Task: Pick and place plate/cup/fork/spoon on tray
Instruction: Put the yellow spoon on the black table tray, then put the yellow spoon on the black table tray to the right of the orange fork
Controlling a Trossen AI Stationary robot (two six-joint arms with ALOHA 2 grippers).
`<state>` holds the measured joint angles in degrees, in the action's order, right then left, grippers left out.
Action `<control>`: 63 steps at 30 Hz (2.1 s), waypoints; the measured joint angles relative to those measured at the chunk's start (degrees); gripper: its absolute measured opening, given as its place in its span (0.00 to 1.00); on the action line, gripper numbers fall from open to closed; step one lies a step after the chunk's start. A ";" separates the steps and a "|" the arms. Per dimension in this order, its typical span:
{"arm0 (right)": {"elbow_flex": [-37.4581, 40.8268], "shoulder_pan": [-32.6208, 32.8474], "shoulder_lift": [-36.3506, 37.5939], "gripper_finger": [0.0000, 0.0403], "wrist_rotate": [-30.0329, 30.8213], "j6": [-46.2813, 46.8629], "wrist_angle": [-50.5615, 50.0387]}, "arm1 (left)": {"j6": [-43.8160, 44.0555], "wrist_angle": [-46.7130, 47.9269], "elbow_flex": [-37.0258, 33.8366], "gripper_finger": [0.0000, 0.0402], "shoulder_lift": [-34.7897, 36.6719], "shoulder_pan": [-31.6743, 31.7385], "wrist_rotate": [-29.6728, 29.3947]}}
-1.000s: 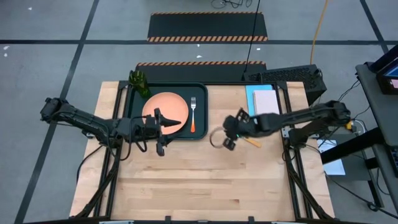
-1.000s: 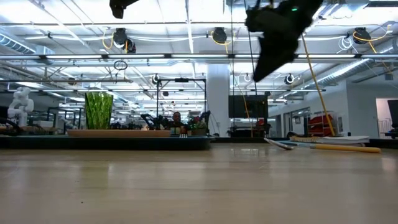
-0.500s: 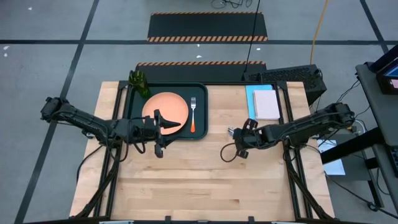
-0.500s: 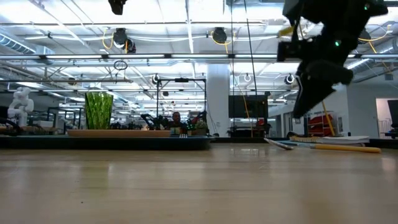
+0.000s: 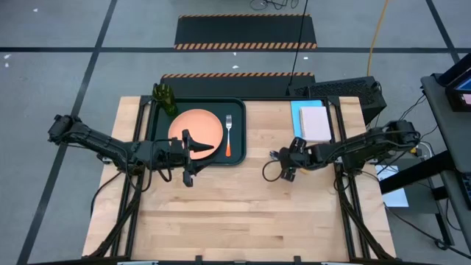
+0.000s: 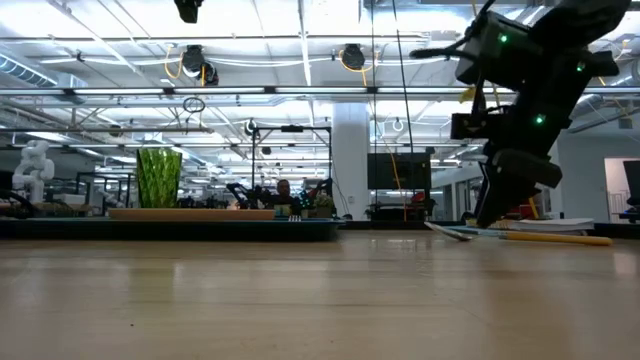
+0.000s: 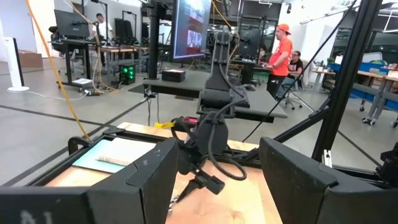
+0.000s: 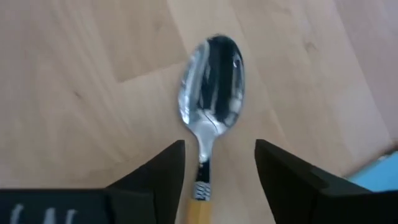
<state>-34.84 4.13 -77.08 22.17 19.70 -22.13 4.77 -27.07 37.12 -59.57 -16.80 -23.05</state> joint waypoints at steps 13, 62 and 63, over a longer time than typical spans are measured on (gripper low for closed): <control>4.05 -3.75 0.09 0.27 -6.41 2.32 4.72 | -0.04 -0.02 0.00 0.57 0.00 0.00 -0.02; 2.76 0.87 -9.01 0.40 -4.90 5.32 24.59 | -0.24 0.02 0.00 0.57 0.02 0.00 -0.02; 2.76 0.87 -9.14 0.38 -4.49 4.96 24.68 | -0.40 0.02 0.00 0.57 0.02 0.00 -0.02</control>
<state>-32.08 4.99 -86.21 17.69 24.67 2.55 4.37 -27.05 37.12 -59.55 -16.80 -23.07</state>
